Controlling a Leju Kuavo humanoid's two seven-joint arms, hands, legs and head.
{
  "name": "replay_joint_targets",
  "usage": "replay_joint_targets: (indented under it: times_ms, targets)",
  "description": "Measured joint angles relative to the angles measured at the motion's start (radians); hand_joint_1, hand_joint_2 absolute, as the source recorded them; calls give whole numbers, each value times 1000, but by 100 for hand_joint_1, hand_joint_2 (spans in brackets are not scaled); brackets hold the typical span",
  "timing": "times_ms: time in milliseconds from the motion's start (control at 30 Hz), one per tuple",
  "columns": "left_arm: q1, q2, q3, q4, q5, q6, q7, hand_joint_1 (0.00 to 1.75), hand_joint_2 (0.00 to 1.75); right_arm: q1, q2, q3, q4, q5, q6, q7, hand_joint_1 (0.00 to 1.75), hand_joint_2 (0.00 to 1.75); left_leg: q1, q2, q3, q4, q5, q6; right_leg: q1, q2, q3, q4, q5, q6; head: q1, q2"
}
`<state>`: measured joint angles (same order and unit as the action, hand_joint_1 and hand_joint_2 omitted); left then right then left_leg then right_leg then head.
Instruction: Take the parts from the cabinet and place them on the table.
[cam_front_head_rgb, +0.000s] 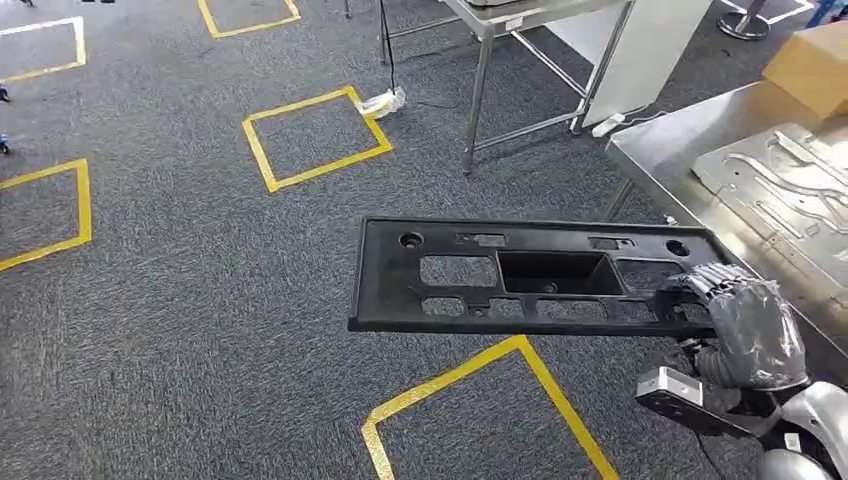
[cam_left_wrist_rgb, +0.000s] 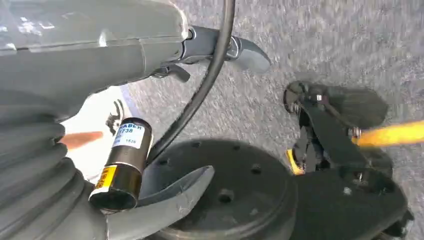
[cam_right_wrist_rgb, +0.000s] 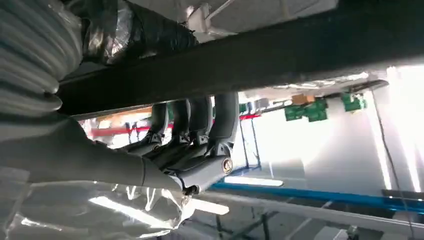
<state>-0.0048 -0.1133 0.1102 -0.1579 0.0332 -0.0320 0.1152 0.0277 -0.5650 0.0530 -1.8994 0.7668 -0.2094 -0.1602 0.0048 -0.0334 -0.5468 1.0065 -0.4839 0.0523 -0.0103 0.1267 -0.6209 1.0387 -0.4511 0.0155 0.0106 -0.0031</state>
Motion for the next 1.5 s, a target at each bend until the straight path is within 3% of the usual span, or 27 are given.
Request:
replay_joint_targets:
  times_ms: [33,67,133,167,200,267,300,333,500,567,600,667,733,800,833,867,933,1000,1067,1100,1133,1300,1333,1367,1400,1433,1500]
  targets:
    - [1,1,0,0,1,-1,2,0,175,-7,2,3,1,19,-8,5,175,175,-1,12,3,-8,3,6,7,-60,-13,26,-24,5,9,0]
    - [2,0,0,0,2,-4,2,0,175,-11,3,8,1,34,-19,12,175,175,-2,24,2,-9,4,7,5,-94,-42,83,-60,11,8,0]
    - [6,-2,0,0,4,-4,2,0,175,-2,11,18,2,54,-42,24,175,175,-3,49,1,-8,3,8,-4,-118,-109,229,-125,22,9,0]
    - [8,-2,0,0,3,-4,2,0,175,7,13,21,2,59,-56,28,175,175,-3,62,0,-8,1,8,-8,-121,-130,273,-134,28,8,0]
    - [8,-2,1,0,2,-4,1,0,175,17,13,21,1,65,-68,32,175,175,-3,74,1,-8,-1,6,-13,-123,-127,267,-118,32,9,0]
    - [8,-2,1,0,-1,-5,0,0,175,39,13,18,-6,73,-84,38,175,175,-1,95,7,-6,-8,1,-18,-135,-58,139,-44,38,9,0]
    - [8,-2,1,0,-2,-6,-1,0,175,49,13,13,-10,77,-89,39,175,175,0,105,12,-4,-13,-5,-19,-160,-4,42,-3,38,9,0]
    - [9,0,1,0,-3,-6,-3,0,175,55,13,5,-14,77,-95,39,175,175,-5,114,16,-3,-19,-12,-11,-220,22,-14,-12,36,10,0]
    - [2,-2,1,0,-10,-7,-13,0,175,92,8,-61,-30,81,-109,43,175,175,-11,162,38,-3,-37,-44,-7,-161,22,-20,-7,-4,6,0]
    - [3,-2,1,-1,-11,-8,-15,0,175,95,7,-87,-39,92,-113,44,175,175,-2,75,5,76,-94,-49,-11,-141,30,-25,-4,-18,5,0]
    - [4,-2,1,-1,-11,-10,-16,0,175,95,8,-95,-41,96,-112,44,175,175,-2,52,-38,164,-135,-49,-11,-128,29,-24,-4,-21,5,0]
    - [4,-2,2,-1,-10,-10,-15,0,175,96,8,-103,-41,98,-111,44,175,175,-3,39,-117,314,-182,-49,-5,-101,28,-23,-5,-24,5,0]
    - [6,-2,2,-1,-8,-10,-10,0,175,96,8,-108,-41,101,-109,44,175,175,-3,37,-121,297,-135,-43,-2,-70,30,-19,-7,-25,5,0]
    - [7,-2,2,-1,-3,-11,-5,0,175,96,8,-115,-42,105,-109,45,175,175,-4,16,-56,131,-32,-31,-1,-39,30,-14,-9,-25,4,0]
    - [10,-2,2,-1,-2,-12,-2,0,175,96,8,-118,-43,108,-109,47,175,175,-4,-26,-27,52,-2,-24,-2,-28,28,-12,-10,-23,5,0]
    - [12,-2,2,-1,-1,-14,0,0,175,96,8,-123,-43,116,-109,50,175,175,-1,-53,-19,28,-11,-21,3,-16,22,-7,-11,-17,5,0]
    - [8,-4,2,-1,0,-18,0,0,175,103,8,-130,-46,122,-112,54,175,175,-4,-35,-15,25,-12,-20,-3,3,16,-10,-6,-3,6,0]
    - [5,-8,2,-1,0,-21,1,0,175,117,6,-140,-55,123,-113,55,175,175,0,-11,-7,9,-2,-4,-2,25,14,-17,-1,12,5,0]
    - [5,-8,2,-1,0,-22,1,0,175,126,5,-156,-62,123,-118,53,175,175,3,16,1,-10,7,9,1,-70,-8,35,-43,19,10,0]
    - [9,-9,2,-1,-1,-23,1,0,175,125,5,-163,-64,122,-121,55,175,175,2,29,0,-10,6,11,-1,-96,-41,101,-82,25,10,0]
    - [10,-9,2,-1,-2,-23,1,0,175,128,5,-169,-65,121,-120,57,175,175,1,39,-1,-10,5,11,-5,-109,-75,173,-116,30,11,0]
    - [10,-9,3,-1,-2,-23,1,0,175,130,5,-171,-65,121,-120,58,175,175,1,43,-1,-9,5,11,-6,-112,-85,195,-125,32,10,0]
    - [11,-9,3,-1,-2,-24,1,0,175,136,5,-179,-65,118,-120,60,175,175,0,55,-1,-9,3,11,-10,-118,-115,256,-145,37,11,0]
    - [12,-9,3,-1,-2,-23,0,0,175,141,5,-188,-65,115,-119,60,175,175,0,72,1,-9,0,10,-14,-122,-123,273,-135,44,10,0]
    - [11,-9,3,-1,-3,-24,0,0,175,144,4,-195,-65,115,-119,60,175,175,1,84,3,-9,-2,7,-16,-126,-102,232,-104,47,11,0]
    - [11,-8,4,-1,-5,-23,-1,0,175,147,0,-209,-71,114,-119,60,175,175,-6,119,22,-7,-19,-11,-6,-208,40,-23,-14,37,11,0]
    - [7,-7,4,-1,-10,-22,-3,0,175,148,-2,-212,-75,114,-118,61,175,175,-9,136,28,-5,-26,-23,-5,-183,36,-25,-11,19,10,0]
